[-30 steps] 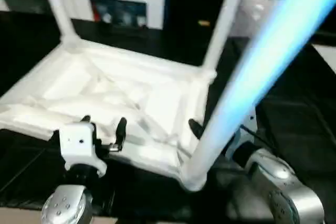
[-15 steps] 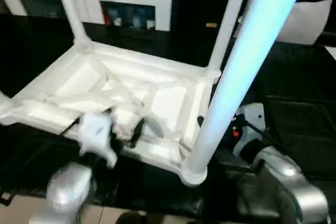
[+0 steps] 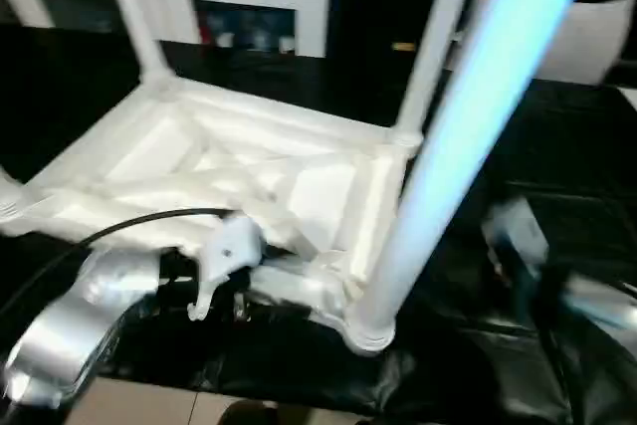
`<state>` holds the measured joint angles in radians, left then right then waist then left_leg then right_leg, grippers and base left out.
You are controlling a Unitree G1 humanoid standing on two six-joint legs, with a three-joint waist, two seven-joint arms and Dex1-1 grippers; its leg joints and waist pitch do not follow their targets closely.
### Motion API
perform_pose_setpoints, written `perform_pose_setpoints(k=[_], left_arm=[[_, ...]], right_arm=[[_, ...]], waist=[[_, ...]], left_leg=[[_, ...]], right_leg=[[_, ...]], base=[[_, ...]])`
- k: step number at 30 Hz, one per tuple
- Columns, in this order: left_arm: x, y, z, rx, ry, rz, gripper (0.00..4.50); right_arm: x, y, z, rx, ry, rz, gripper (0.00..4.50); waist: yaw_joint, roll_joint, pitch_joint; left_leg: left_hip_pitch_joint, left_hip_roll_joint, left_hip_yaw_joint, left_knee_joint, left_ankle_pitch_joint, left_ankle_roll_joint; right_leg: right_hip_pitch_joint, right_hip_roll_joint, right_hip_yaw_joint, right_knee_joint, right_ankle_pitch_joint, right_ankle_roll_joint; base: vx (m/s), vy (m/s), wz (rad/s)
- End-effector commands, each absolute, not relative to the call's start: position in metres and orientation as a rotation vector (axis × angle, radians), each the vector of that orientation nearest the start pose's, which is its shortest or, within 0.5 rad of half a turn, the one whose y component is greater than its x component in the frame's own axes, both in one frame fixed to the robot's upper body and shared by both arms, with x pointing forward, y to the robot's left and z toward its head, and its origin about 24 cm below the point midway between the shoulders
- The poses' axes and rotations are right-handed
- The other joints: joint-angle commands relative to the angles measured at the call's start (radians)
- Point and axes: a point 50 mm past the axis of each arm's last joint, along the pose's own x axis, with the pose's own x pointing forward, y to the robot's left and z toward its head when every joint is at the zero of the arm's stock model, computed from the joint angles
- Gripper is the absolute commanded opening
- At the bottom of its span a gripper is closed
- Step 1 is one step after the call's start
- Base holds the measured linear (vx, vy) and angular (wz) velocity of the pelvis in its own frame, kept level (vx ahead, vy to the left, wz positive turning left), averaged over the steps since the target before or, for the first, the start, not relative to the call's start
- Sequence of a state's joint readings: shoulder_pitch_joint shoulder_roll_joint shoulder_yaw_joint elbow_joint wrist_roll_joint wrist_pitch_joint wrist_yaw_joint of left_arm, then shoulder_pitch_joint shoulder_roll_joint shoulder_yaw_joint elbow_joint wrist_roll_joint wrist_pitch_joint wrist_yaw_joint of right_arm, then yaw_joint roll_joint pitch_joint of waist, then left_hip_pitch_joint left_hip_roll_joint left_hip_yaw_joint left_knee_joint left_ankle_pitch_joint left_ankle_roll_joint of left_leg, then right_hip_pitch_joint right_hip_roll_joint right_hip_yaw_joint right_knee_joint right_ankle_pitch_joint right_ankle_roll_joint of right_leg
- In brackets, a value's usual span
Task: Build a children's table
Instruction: Rotate table base
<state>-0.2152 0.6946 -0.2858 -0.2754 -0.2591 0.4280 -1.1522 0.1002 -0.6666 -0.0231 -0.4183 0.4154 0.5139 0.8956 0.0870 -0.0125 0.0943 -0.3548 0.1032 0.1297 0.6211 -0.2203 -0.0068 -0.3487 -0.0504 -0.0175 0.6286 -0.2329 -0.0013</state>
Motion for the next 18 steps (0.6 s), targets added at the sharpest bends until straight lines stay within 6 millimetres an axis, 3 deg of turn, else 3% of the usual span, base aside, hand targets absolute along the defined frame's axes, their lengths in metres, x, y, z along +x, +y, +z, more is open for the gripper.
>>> perform_pose_setpoints(k=[1,4,5,7,9,12,13,15,17,18], left_arm=[[0.236,0.146,0.094,0.444,0.396,-1.483,3.27],[0.244,0.143,0.089,0.463,0.419,-1.528,3.16],[0.245,0.142,0.088,0.465,0.422,-1.533,3.0],[0.25,0.14,0.083,0.468,0.432,-1.549,2.76],[0.257,0.14,0.077,0.504,0.454,-1.566,2.7],[0.26,0.142,0.072,0.534,0.476,-1.588,2.3],[0.26,0.142,0.07,0.55,0.486,-1.596,2.3],[0.262,0.143,0.068,0.567,0.495,-1.605,2.11],[0.266,0.144,0.067,0.584,0.502,-1.613,2.0],[0.269,0.145,0.066,0.597,0.503,-1.62,1.85]], right_arm=[[0.195,-0.19,0.098,-0.171,0.348,1.103,4.5],[0.186,-0.188,0.096,-0.187,0.39,1.166,4.5],[0.186,-0.188,0.096,-0.188,0.391,1.168,4.5],[0.185,-0.187,0.095,-0.187,0.386,1.169,4.5],[0.184,-0.184,0.093,-0.206,0.394,1.191,4.5],[0.181,-0.183,0.092,-0.208,0.401,1.207,4.5],[0.18,-0.183,0.091,-0.21,0.403,1.209,4.5],[0.18,-0.183,0.09,-0.216,0.406,1.213,4.5],[0.18,-0.182,0.09,-0.239,0.406,1.22,4.5],[0.18,-0.18,0.09,-0.257,0.403,1.227,4.5]], waist=[[0.003,0.003,-0.06],[0.003,0.0,-0.06],[-0.001,0.0,-0.06],[0.0,-0.004,-0.065],[0.001,0.0,-0.069],[0.002,-0.002,-0.07],[0.003,0.003,-0.067],[0.003,0.0,-0.071],[0.003,0.011,-0.07],[0.002,0.007,-0.069]], left_leg=[[0.014,0.12,-0.04,-0.098,-0.221,0.043],[0.013,0.119,-0.037,-0.099,-0.234,0.033],[0.009,0.118,-0.036,-0.1,-0.233,0.03],[0.012,0.12,-0.035,-0.101,-0.239,0.021],[0.012,0.12,-0.034,-0.1,-0.238,0.018],[0.014,0.123,-0.033,-0.1,-0.237,0.02],[0.013,0.122,-0.034,-0.1,-0.238,0.022],[0.012,0.124,-0.033,-0.099,-0.22,0.027],[0.012,0.123,-0.034,-0.099,-0.221,0.026],[0.011,0.123,-0.033,-0.099,-0.226,0.027]], right_leg=[[0.021,-0.117,0.052,-0.079,-0.19,-0.256],[0.02,-0.119,0.054,-0.083,-0.227,-0.249],[0.02,-0.12,0.054,-0.086,-0.243,-0.246],[0.019,-0.121,0.052,-0.086,-0.265,-0.237],[0.016,-0.122,0.053,-0.084,-0.249,-0.235],[0.016,-0.123,0.054,-0.084,-0.231,-0.239],[0.014,-0.124,0.055,-0.085,-0.231,-0.24],[0.017,-0.124,0.054,-0.082,-0.19,-0.251],[0.015,-0.123,0.054,-0.08,-0.175,-0.256],[0.016,-0.122,0.055,-0.082,-0.176,-0.258]], base=[[0.0,0.0,0.0],[0.0,0.0,0.0],[0.0,0.0,0.0],[0.0,0.0,0.0],[0.0,0.0,0.0],[0.0,0.0,0.0],[0.0,0.0,0.0],[0.0,0.0,0.0],[0.0,0.0,0.0],[0.0,0.0,0.0]])
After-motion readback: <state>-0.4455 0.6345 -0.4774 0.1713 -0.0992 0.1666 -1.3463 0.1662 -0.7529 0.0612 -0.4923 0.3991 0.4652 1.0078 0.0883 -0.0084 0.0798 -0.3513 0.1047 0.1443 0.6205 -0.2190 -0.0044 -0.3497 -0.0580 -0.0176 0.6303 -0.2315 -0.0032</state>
